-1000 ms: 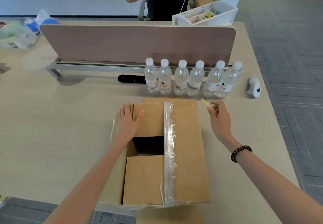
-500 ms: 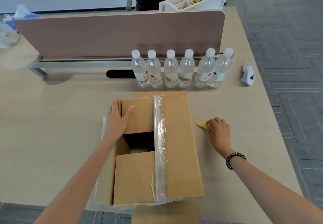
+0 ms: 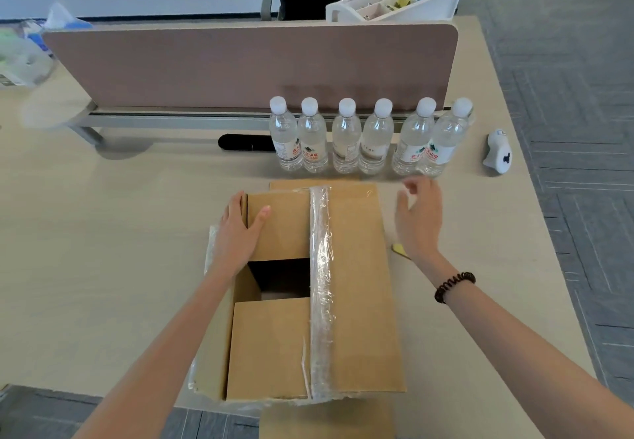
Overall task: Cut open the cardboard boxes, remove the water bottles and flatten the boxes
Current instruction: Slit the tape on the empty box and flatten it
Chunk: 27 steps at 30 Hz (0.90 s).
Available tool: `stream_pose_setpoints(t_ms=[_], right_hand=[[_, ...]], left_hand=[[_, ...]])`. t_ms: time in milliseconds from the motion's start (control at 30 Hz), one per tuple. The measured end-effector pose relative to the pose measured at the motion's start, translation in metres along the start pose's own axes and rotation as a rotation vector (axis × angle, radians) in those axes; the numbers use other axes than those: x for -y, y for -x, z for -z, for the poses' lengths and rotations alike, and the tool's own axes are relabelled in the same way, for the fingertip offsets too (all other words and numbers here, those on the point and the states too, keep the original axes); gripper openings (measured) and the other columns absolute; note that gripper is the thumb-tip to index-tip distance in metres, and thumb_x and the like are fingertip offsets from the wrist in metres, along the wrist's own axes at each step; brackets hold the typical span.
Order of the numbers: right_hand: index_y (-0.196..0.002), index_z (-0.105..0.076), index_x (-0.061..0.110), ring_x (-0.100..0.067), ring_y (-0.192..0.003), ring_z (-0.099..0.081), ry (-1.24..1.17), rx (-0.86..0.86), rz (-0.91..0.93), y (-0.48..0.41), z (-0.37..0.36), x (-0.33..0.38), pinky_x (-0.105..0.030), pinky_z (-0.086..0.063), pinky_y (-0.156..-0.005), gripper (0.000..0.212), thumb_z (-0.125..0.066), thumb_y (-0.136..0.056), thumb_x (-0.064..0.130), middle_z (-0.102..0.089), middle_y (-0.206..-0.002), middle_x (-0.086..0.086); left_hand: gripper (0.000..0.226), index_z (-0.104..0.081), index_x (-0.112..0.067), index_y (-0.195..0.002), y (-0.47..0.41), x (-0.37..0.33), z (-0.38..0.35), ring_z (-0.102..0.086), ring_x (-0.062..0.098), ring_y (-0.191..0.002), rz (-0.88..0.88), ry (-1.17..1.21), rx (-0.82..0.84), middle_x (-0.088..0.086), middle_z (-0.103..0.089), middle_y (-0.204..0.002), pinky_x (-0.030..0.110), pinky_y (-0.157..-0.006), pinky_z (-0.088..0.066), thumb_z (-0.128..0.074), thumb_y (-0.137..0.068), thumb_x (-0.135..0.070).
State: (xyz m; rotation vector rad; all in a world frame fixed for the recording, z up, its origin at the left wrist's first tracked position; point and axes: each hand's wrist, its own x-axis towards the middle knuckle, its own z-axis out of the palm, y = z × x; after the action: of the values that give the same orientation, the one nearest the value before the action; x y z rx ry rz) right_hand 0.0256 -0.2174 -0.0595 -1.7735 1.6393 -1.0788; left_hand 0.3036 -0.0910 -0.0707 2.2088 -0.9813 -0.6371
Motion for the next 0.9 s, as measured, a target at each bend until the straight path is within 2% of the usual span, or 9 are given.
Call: stream_pose_setpoints(t_ms=[67,167,233,267,333,433,633,833,900], right_hand=[[-0.113,-0.055,0.010,-0.021,-0.107,-0.049,0.041,0.117,0.081,0.002,-0.008,0.049,-0.042,-0.041,-0.095,0.035,-0.059,-0.088,0.034,-0.051,-0.114,-0.003],[-0.137,-0.037,0.011,-0.027,-0.134,-0.029,0.370,0.398,0.158,0.026,-0.029,0.086,-0.049,-0.026,-0.112,0.083,-0.057,-0.078,0.066,-0.035,-0.141,-0.009],[-0.147,-0.021,0.012,-0.032,-0.146,-0.007,0.501,0.513,0.189,0.040,-0.044,0.085,-0.057,-0.007,-0.116,0.102,-0.051,-0.072,0.075,-0.016,-0.156,-0.013],[-0.147,-0.017,0.012,-0.033,-0.148,-0.001,0.546,0.538,0.202,0.043,-0.050,0.082,-0.059,-0.001,-0.115,0.104,-0.051,-0.071,0.074,-0.012,-0.158,-0.014],[-0.142,-0.020,0.011,-0.035,-0.148,0.002,0.569,0.562,0.175,0.042,-0.057,0.082,-0.063,0.004,-0.113,0.095,-0.058,-0.071,0.061,-0.014,-0.156,-0.013],[-0.130,-0.032,0.010,-0.033,-0.147,-0.001,0.470,0.561,0.102,0.039,-0.060,0.090,-0.065,0.007,-0.112,0.075,-0.066,-0.070,0.040,-0.027,-0.144,-0.007],[-0.115,-0.039,0.016,-0.023,-0.132,-0.022,0.369,0.523,0.073,0.037,-0.057,0.090,-0.064,0.008,-0.113,0.061,-0.067,-0.066,0.040,-0.037,-0.124,0.002],[-0.115,-0.039,0.018,-0.018,-0.124,-0.027,0.311,0.521,0.080,0.038,-0.053,0.095,-0.062,0.006,-0.113,0.060,-0.066,-0.066,0.039,-0.036,-0.116,0.006],[-0.114,-0.040,0.020,-0.017,-0.119,-0.031,0.140,0.494,0.021,0.034,-0.044,0.103,-0.060,-0.001,-0.115,0.057,-0.063,-0.064,0.037,-0.038,-0.111,0.006]], left_hand=[[0.078,-0.024,-0.025,-0.152,0.001,-0.001,0.001,-0.039,0.024,-0.138,0.003,0.011,0.002,0.001,-0.036,-0.154,0.047,-0.113,-0.035,-0.051,-0.090,-0.064],[0.078,-0.025,-0.023,-0.152,0.002,-0.003,0.002,-0.038,0.025,-0.138,0.010,0.018,-0.004,0.003,-0.036,-0.154,0.046,-0.113,-0.034,-0.052,-0.090,-0.063],[0.076,-0.026,-0.022,-0.151,0.003,-0.005,0.002,-0.039,0.026,-0.137,-0.001,0.008,-0.014,0.004,-0.037,-0.153,0.044,-0.111,-0.035,-0.052,-0.091,-0.061],[0.075,-0.026,-0.022,-0.151,0.004,-0.006,0.002,-0.039,0.026,-0.137,-0.004,0.001,-0.016,0.005,-0.037,-0.152,0.044,-0.110,-0.035,-0.052,-0.091,-0.060],[0.076,-0.025,-0.022,-0.152,0.004,-0.007,0.003,-0.038,0.025,-0.138,-0.003,-0.007,-0.013,0.004,-0.036,-0.154,0.044,-0.111,-0.035,-0.051,-0.092,-0.061],[0.077,-0.024,-0.023,-0.152,0.005,-0.007,0.003,-0.038,0.025,-0.138,0.002,-0.005,-0.011,0.003,-0.035,-0.154,0.044,-0.111,-0.034,-0.051,-0.091,-0.061],[0.077,-0.024,-0.024,-0.151,0.005,-0.006,0.004,-0.039,0.025,-0.137,-0.001,-0.029,-0.009,0.002,-0.035,-0.154,0.046,-0.110,-0.037,-0.050,-0.091,-0.064],[0.079,-0.023,-0.025,-0.152,0.004,-0.005,0.004,-0.036,0.023,-0.140,0.003,-0.044,-0.006,0.000,-0.033,-0.156,0.048,-0.111,-0.035,-0.049,-0.090,-0.066],[0.077,-0.024,-0.025,-0.152,0.004,-0.005,0.004,-0.037,0.024,-0.140,-0.004,-0.045,-0.009,0.001,-0.034,-0.155,0.047,-0.110,-0.036,-0.049,-0.091,-0.065]])
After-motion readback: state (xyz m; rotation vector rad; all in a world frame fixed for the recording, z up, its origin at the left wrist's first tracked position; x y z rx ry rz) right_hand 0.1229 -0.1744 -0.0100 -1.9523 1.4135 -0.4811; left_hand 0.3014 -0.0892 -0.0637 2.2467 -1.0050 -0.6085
